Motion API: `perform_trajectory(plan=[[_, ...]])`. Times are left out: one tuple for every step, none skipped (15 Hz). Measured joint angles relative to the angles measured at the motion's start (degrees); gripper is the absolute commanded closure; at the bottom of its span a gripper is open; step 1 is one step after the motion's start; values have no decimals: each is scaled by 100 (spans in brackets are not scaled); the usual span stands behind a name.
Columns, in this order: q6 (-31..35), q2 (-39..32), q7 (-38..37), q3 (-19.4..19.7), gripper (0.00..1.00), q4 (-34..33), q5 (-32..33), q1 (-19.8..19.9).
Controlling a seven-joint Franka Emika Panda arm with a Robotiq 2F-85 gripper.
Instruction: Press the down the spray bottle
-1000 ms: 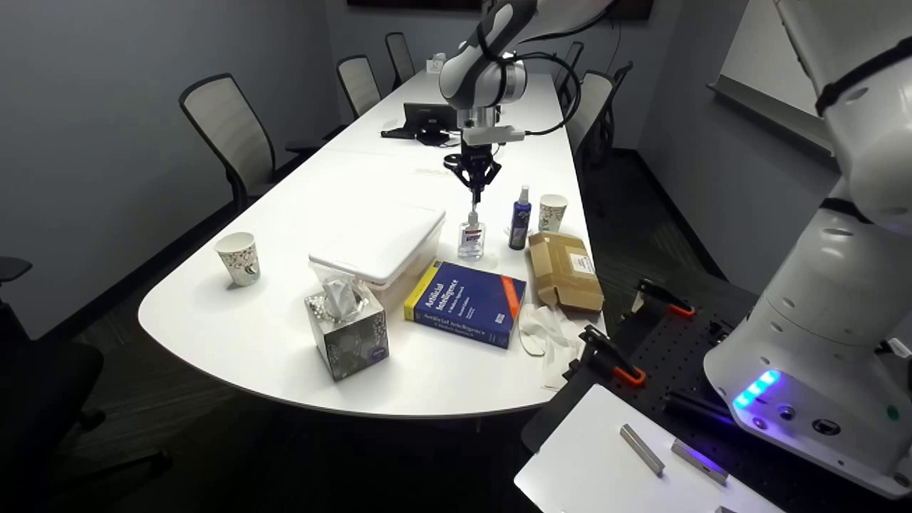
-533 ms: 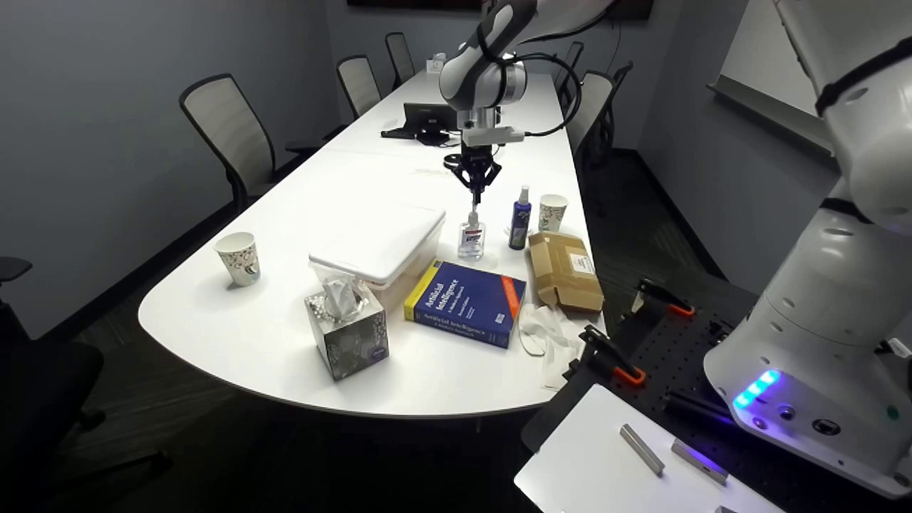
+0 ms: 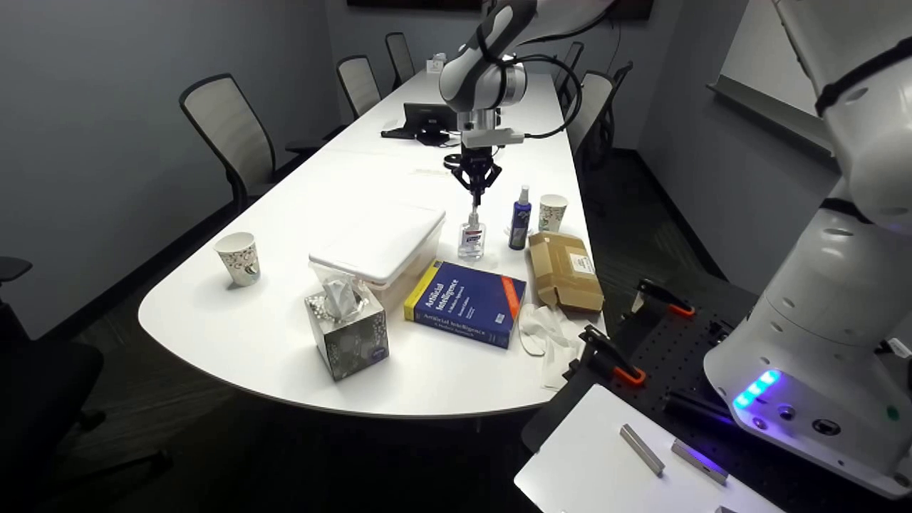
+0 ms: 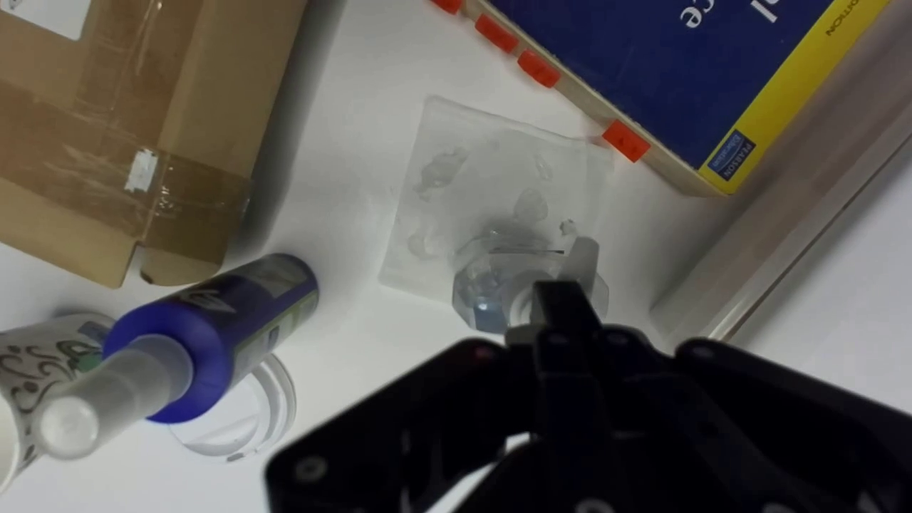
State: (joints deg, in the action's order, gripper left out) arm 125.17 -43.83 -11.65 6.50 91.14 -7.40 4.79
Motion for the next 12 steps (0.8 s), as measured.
perform_trajectory(plan=[[0,0,0,0,100,0,-8,0],[0,0,0,0,100,-1,-15,0],[0,0,0,0,100,-2,-19,0],[0,0,0,0,100,-5,-23,0],[0,0,-4,0,100,-8,-30,0],[0,0,-5,0,100,-13,-39,0],[0,0,-5,0,100,-19,-51,0],[0,2,-5,0,100,-25,-62,0],[1,6,-5,0,100,-35,-73,1],[3,17,-7,0,100,-44,-75,1],[6,42,-11,0,100,-46,-75,1],[6,74,-16,0,100,-47,-75,1]])
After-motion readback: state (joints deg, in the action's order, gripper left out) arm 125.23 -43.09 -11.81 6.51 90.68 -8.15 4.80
